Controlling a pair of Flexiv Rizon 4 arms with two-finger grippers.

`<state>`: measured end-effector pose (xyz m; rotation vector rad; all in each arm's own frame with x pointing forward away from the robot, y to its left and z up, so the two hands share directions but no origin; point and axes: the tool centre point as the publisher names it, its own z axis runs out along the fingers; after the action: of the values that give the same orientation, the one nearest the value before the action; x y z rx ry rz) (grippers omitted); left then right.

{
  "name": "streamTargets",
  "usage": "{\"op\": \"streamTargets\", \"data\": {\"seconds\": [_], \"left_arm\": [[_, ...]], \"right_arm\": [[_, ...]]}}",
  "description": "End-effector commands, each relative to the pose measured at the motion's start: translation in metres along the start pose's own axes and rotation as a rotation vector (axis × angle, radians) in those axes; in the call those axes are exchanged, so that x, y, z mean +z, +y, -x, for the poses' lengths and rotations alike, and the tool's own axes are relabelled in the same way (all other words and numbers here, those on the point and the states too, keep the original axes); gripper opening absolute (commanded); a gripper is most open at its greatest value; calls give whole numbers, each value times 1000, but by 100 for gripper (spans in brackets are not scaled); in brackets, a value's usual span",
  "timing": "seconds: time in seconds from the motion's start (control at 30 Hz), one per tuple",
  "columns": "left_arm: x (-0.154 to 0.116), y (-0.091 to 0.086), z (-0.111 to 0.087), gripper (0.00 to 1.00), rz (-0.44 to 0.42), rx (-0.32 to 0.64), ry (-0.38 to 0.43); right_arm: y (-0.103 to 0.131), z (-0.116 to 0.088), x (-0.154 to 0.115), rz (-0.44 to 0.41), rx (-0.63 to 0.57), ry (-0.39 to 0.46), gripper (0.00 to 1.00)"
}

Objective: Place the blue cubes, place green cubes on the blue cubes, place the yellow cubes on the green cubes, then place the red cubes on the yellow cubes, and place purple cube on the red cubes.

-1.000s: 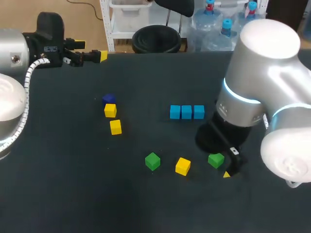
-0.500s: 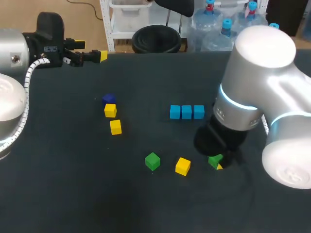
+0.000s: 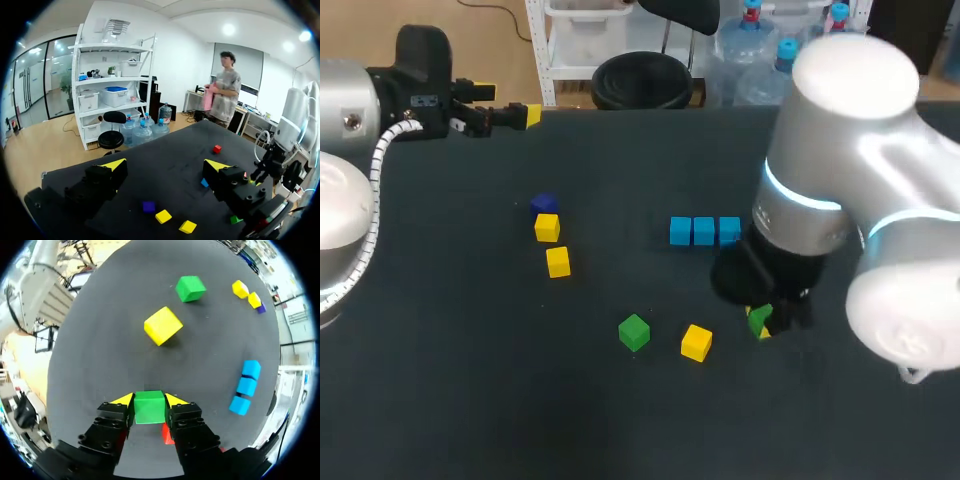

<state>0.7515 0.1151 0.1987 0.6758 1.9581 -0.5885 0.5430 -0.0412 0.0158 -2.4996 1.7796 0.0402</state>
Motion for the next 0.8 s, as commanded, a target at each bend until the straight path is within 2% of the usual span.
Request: {"op": "streamTargets", "data": {"seconds": [0.03,0.2,0.3,0.37,0.63,0.73,0.8], "left_arm": [[0,1,-1,100,-2,1,-8],[0,1,-1,100,-2,1,-8],[0,1,-1,100,-2,1,-8],[0,1,-1,100,-2,1,-8],[0,1,-1,100,-2,1,-8],[0,1,-1,100,-2,1,-8],[0,1,-1,100,-2,1,-8]], "right_arm": [[-8,0,-22,22,39,-14,0],[-19,-9,-43,-5,101,-20,0],[-29,-22,-53,-16,156,36,0],[-35,-24,-58,-10,184,45,0],[-68,-8,-48,0,275,83,0],[-81,-3,-44,3,323,71,0],[-88,-1,-42,-15,309,56,0]]}}
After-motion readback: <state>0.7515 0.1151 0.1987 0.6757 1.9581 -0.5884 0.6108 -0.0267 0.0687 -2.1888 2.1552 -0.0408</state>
